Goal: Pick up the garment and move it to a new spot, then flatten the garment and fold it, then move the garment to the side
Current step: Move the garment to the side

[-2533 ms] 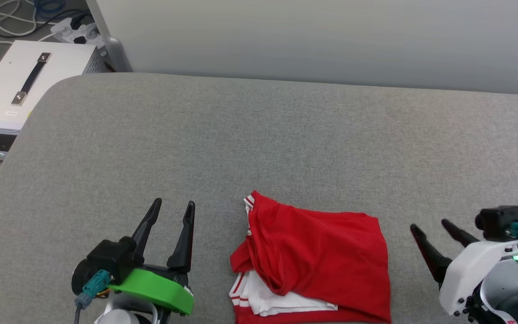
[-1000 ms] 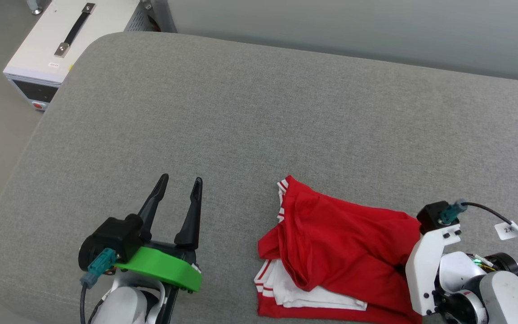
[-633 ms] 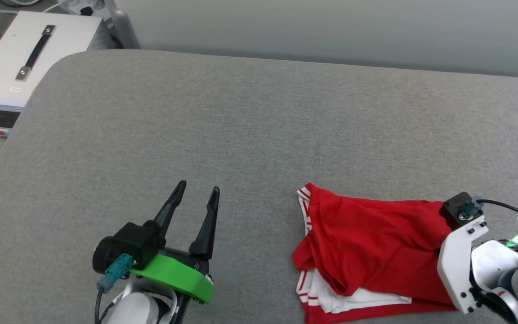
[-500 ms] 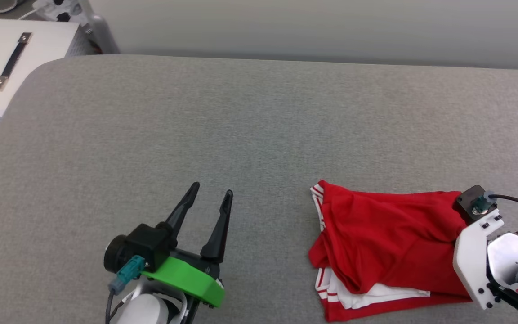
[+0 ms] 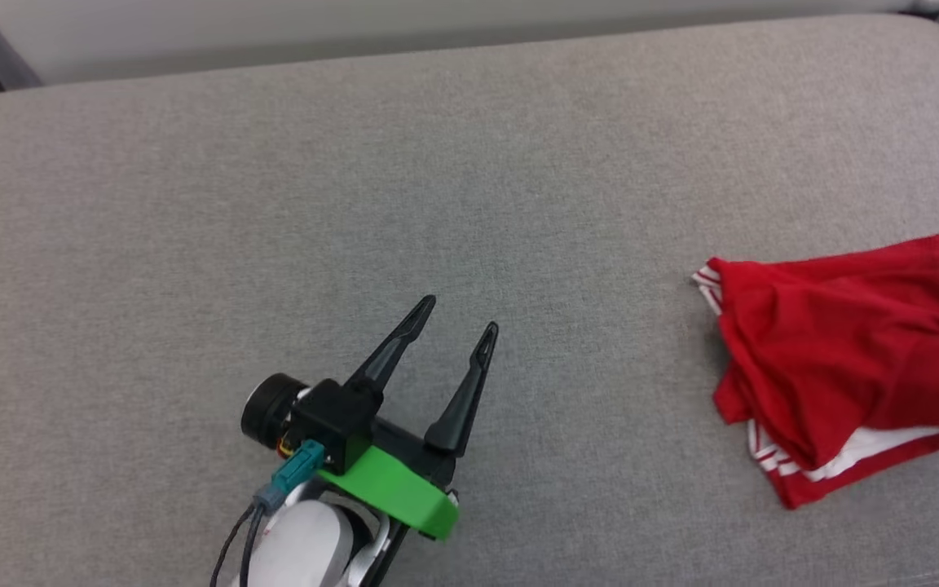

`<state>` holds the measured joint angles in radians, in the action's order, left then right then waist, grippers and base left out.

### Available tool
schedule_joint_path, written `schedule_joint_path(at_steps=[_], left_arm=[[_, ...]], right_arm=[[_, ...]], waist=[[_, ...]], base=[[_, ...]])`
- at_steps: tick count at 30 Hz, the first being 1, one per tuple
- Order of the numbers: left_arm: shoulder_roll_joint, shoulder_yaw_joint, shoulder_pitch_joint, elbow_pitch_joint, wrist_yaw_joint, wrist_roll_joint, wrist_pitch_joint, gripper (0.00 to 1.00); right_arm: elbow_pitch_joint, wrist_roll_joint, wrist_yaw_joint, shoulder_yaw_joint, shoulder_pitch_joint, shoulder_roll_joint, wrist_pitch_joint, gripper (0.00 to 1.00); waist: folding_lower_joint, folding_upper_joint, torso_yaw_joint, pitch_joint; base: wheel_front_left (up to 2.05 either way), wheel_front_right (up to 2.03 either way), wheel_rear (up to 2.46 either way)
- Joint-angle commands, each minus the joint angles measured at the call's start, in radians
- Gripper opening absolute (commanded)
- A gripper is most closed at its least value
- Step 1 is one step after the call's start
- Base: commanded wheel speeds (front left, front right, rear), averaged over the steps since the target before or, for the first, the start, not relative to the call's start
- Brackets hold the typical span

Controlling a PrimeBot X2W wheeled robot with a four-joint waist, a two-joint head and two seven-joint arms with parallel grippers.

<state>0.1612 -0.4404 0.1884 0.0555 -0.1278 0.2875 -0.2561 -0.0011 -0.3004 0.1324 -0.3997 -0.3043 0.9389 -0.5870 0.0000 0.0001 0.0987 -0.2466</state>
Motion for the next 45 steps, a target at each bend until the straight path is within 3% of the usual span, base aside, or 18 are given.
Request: schedule_joint_path(at_steps=[1, 12, 20, 28, 29, 30, 31, 39, 45], left_arm=[[0.011, -0.007, 0.029, -0.009, -0.003, -0.011, -0.006, 1.0], [0.092, -0.082, 0.142, -0.085, -0.003, -0.047, -0.006, 1.0], [0.132, -0.078, 0.19, -0.137, -0.003, -0.052, -0.006, 1.0], [0.129, -0.074, 0.205, -0.167, -0.003, -0.056, -0.006, 1.0], [0.127, -0.073, 0.204, -0.168, -0.003, -0.057, -0.006, 1.0], [0.125, -0.073, 0.204, -0.168, -0.003, -0.057, -0.006, 1.0], [0.122, -0.072, 0.203, -0.167, -0.003, -0.056, -0.006, 1.0], [0.078, -0.053, 0.185, -0.146, -0.003, -0.044, -0.006, 1.0], [0.037, -0.003, 0.13, -0.103, -0.003, -0.019, -0.006, 1.0]], right_arm=[[0.021, 0.018, -0.002, 0.016, -0.034, 0.011, 0.034, 0.0], [0.309, 0.119, -0.002, 0.134, -0.211, -0.033, 0.271, 0.0], [0.482, 0.175, -0.002, 0.219, -0.286, -0.059, 0.331, 0.0], [0.557, 0.23, -0.002, 0.3, -0.328, -0.101, 0.365, 0.0], [0.564, 0.238, -0.002, 0.312, -0.333, -0.109, 0.37, 0.25], [0.567, 0.246, -0.002, 0.318, -0.336, -0.114, 0.375, 0.74], [0.572, 0.253, -0.002, 0.327, -0.338, -0.12, 0.379, 1.0], [0.559, 0.28, -0.002, 0.353, -0.333, -0.133, 0.39, 1.0], [0.45, 0.254, -0.002, 0.326, -0.318, -0.145, 0.437, 1.0]], waist=[[0.0, -0.0001, 0.098, -0.12], [0.0, -0.0001, 0.184, -0.309], [0.0, -0.0001, 0.167, -0.379], [0.0, -0.0001, 0.141, -0.411], [0.0, -0.0001, 0.137, -0.41], [0.0, -0.0001, 0.135, -0.407], [0.0, -0.0001, 0.132, -0.401], [0.0, -0.0001, 0.107, -0.296], [0.0, -0.0001, 0.078, -0.167]], base=[[0.0, 0.0, 0.0], [0.0, 0.0, 0.0], [0.0, 0.0, 0.0], [0.0, 0.0, 0.0], [0.0, 0.0, 0.0], [0.0, 0.0, 0.0], [0.0, 0.0, 0.0], [0.0, 0.0, 0.0], [0.0, 0.0, 0.0]])
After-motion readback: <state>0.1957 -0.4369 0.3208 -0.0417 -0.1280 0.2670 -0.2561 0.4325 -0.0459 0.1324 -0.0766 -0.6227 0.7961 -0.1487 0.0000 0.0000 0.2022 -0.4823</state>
